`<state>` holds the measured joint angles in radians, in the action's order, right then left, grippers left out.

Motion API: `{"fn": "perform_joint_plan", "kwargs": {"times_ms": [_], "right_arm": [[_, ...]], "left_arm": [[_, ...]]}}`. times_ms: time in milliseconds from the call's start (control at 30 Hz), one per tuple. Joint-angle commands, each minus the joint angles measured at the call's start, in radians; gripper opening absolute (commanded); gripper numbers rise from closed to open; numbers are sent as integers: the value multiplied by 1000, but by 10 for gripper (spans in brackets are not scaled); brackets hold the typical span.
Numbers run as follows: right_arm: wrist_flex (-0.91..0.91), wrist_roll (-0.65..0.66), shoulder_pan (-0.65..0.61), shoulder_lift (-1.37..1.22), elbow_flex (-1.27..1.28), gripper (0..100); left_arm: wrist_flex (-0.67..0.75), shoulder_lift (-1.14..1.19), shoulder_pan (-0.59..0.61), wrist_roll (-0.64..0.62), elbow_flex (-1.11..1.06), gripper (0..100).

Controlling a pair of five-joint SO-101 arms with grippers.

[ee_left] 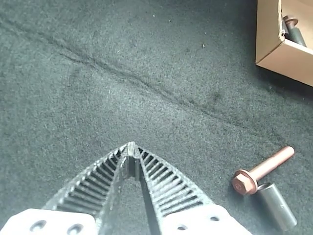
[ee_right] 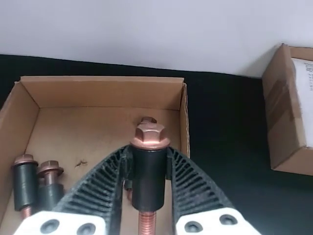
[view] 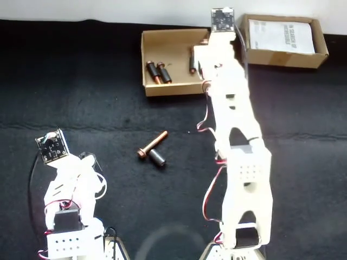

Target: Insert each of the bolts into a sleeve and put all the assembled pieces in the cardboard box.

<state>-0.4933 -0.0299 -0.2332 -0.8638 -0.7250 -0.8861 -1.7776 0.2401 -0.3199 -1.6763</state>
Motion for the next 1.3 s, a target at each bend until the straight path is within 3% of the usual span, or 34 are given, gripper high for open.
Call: {"fn": "perform_joint_plan", "kwargs": {"times_ms": [0,167,400,533,700,933,1267], "right_arm": [[2,2,-10,-116,-239,6],[-47,2,-33,-283,-429,29],[-309,3,-74,-314,-622,252],[-478,5,-76,-298,-794,256],[-816,6,-93,-275,-1056,256],[-1274,8,-148,-102,-1043,256],[-1274,8,-245,130,-911,256]], "left_arm": [[2,-30,5,8,-18,13],[2,-30,5,9,-18,13],[2,-30,5,9,-18,14],[2,-30,5,9,-18,14],[2,-30,5,9,-18,14],[2,-30,5,9,-18,14],[2,-30,8,9,-18,14]]}}
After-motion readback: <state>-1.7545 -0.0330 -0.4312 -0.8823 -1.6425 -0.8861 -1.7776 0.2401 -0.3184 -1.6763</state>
